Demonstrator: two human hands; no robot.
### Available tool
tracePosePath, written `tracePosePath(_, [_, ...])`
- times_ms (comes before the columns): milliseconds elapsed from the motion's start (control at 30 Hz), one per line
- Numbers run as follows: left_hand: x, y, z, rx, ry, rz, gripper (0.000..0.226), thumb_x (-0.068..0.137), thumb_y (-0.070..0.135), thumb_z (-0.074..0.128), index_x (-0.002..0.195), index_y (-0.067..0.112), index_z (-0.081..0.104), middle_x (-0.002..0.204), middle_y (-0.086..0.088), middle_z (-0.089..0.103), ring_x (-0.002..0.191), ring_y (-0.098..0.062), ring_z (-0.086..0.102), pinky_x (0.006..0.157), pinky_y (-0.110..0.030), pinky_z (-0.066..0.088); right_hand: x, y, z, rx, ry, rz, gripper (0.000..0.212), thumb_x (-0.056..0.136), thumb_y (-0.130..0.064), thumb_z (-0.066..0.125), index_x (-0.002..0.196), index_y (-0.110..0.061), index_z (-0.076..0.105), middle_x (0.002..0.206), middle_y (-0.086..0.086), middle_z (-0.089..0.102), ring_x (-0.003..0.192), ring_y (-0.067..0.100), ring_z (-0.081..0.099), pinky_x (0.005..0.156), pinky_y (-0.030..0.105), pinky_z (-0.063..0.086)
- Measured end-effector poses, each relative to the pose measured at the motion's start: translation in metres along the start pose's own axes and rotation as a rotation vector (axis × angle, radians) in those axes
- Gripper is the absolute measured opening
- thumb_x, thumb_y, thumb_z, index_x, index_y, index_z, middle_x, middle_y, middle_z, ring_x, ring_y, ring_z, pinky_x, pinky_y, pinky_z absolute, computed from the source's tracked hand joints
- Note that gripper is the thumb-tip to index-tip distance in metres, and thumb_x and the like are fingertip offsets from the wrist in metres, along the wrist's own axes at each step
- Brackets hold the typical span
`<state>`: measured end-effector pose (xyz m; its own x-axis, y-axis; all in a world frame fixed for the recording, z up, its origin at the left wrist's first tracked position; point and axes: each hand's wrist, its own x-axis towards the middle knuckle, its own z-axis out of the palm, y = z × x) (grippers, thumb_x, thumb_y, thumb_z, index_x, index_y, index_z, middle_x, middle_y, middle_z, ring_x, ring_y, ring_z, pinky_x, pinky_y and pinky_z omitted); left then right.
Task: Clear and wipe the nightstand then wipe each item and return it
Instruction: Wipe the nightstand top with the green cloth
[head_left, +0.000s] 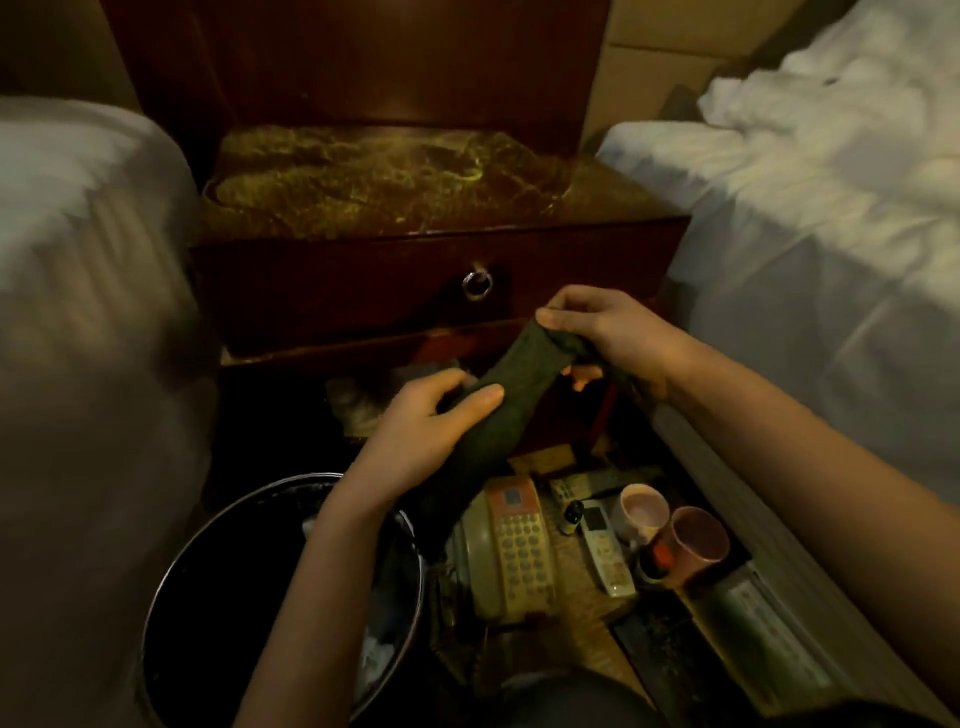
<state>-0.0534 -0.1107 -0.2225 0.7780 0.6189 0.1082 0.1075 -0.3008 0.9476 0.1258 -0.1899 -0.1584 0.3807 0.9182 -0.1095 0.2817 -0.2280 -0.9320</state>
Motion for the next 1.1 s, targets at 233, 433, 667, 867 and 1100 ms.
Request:
tracePosePath(233, [0.061,0.031,0.008,-0.194,-0.398,-0.382,0.067,0.082,0.072,0.032,0.12,0.026,0.06,0.119,0.0,0.065,0.113,-0.016,0.06,0.106,-0.039,0.041,-0.024,-0.002,-0.072,-0.144,0.096,-0.132,0.012,0.088,-0.016,0.062,0.076,-0.011,0.061,0.074,-0.003,0.058,0.073,0.008,0.055,0.071,0.023,0.04])
tracePosePath(433, [0.101,0.07,0.019,0.305,-0.422,-0.179,0.029,0.096,0.034,0.05,0.118,0.02,0.064,0.109,0.013,0.058,0.105,-0.003,0.052,0.093,-0.022,0.036,-0.04,0.03,-0.106,0.029,0.232,-0.201,0.011,0.083,-0.015,0.063,0.075,-0.009,0.057,0.084,0.014,0.063,0.081,0.023,0.059,0.079,0.037,0.043])
tracePosePath(667, [0.128,0.101,0.043,0.116,-0.333,-0.154,0.02,0.095,0.03,0.053,0.101,0.024,0.071,0.105,0.003,0.071,0.101,-0.014,0.065,0.1,-0.034,0.046,-0.061,0.074,-0.141,0.134,0.264,-0.216,0.019,0.082,-0.013,0.059,0.077,0.005,0.055,0.092,-0.005,0.073,0.09,0.005,0.064,0.08,0.017,0.046])
tracePosePath(867, [0.136,0.112,0.076,0.084,-0.378,-0.103,0.02,0.095,0.028,0.053,0.093,0.024,0.072,0.094,0.003,0.073,0.092,-0.013,0.068,0.095,-0.033,0.049,-0.057,0.098,-0.13,0.282,0.344,-0.092,0.054,0.076,-0.056,0.064,0.069,-0.002,0.067,0.097,0.012,0.071,0.097,0.022,0.065,0.1,0.044,0.043])
tracePosePath(1100, [0.15,0.107,0.104,0.467,-0.52,0.071,0.022,0.094,0.032,0.055,0.1,0.02,0.073,0.097,0.0,0.071,0.09,-0.011,0.065,0.082,-0.028,0.05,-0.048,0.087,-0.116,0.066,0.127,-0.114,0.048,0.072,-0.021,0.076,0.116,-0.009,0.062,0.11,0.001,0.068,0.105,0.012,0.063,0.092,0.03,0.051])
